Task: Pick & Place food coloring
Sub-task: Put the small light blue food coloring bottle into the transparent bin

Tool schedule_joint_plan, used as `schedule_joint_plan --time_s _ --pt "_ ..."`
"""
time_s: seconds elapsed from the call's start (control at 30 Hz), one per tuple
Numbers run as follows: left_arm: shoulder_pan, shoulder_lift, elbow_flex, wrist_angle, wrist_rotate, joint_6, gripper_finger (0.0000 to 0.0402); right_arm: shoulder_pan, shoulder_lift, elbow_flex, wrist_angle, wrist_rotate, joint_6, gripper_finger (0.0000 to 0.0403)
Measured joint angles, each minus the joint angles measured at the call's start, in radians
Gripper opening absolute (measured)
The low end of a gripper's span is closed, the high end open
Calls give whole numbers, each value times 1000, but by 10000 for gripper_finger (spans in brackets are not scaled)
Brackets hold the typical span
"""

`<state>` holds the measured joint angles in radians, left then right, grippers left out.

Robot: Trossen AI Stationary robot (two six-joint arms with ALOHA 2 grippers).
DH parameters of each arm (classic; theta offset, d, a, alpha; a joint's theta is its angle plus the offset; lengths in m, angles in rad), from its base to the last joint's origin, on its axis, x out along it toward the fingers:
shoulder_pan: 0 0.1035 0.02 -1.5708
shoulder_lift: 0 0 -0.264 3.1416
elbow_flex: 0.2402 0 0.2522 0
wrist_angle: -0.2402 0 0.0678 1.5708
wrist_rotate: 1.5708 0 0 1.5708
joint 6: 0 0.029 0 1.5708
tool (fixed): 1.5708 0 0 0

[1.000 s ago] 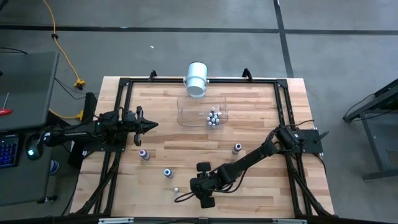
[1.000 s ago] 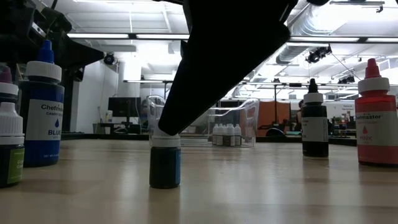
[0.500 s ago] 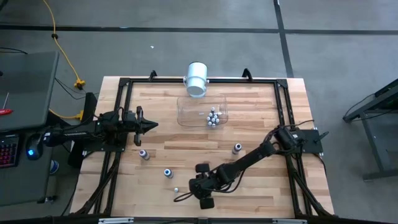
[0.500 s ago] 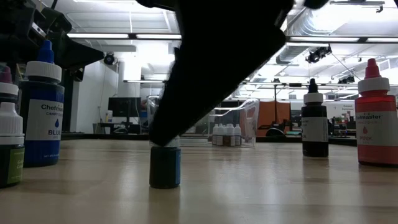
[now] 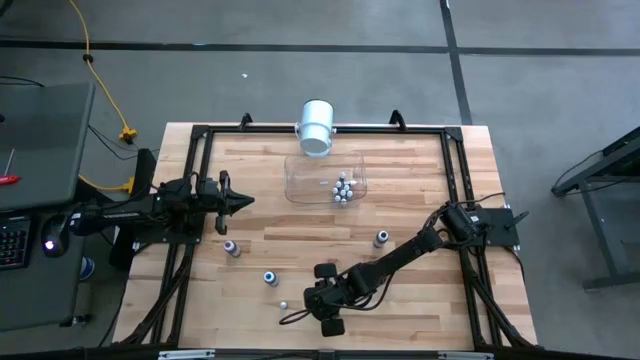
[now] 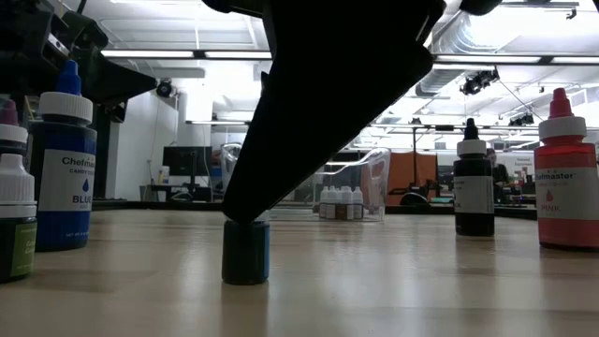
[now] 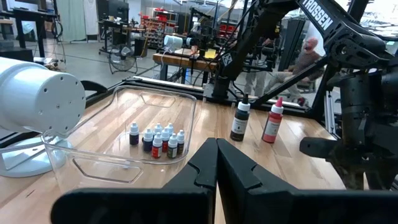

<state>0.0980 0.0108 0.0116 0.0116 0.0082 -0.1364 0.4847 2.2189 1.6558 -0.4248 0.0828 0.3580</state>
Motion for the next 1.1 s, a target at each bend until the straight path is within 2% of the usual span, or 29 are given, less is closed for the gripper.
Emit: schedule_joint_plan --time_s 0.63,0.93,1.1 --pt "0 0 0 0 0 0 1 0 -21 -2 -1 -35 0 43" --pt "0 0 0 0 0 0 1 0 -23 -2 17 -27 -1 40" --pt "0 0 0 0 0 0 1 0 -65 -2 25 32 -5 39"
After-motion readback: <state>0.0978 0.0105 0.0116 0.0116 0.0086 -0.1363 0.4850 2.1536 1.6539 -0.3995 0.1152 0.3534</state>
